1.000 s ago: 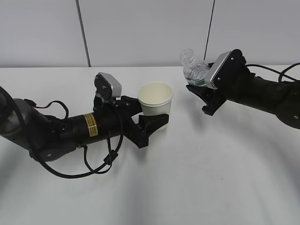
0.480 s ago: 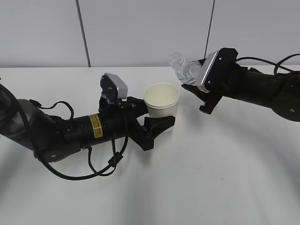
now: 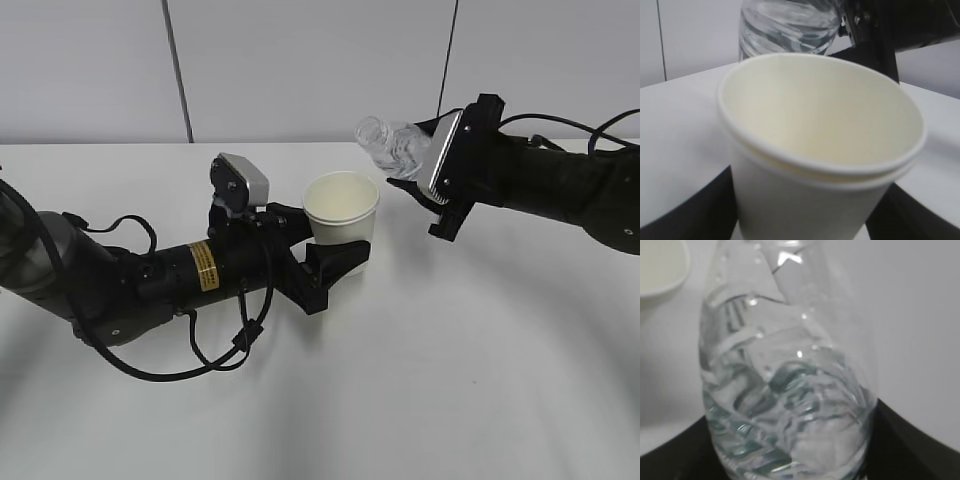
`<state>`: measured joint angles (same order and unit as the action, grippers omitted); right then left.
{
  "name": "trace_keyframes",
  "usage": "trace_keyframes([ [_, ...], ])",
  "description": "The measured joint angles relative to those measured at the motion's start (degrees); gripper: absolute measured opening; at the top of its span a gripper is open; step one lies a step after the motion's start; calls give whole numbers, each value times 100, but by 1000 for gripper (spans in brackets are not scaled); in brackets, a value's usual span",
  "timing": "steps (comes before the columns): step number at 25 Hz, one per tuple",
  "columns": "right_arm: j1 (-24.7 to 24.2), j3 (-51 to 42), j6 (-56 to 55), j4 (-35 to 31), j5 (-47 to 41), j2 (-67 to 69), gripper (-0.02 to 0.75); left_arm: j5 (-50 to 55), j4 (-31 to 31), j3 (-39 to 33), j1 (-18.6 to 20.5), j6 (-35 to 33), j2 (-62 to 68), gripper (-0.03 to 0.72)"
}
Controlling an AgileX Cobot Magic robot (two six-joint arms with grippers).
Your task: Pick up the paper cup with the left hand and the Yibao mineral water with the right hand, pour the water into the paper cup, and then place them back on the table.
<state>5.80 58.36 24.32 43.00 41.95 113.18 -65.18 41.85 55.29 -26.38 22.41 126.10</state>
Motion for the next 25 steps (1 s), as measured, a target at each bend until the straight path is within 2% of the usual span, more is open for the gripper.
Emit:
trace_keyframes([
  [13, 0, 0, 803, 11, 0, 0, 486, 0, -9, 0, 0, 0, 0, 452],
  [25, 0, 0, 1327, -241, -48, -128, 486, 0, 2, 0, 0, 0, 0, 452],
])
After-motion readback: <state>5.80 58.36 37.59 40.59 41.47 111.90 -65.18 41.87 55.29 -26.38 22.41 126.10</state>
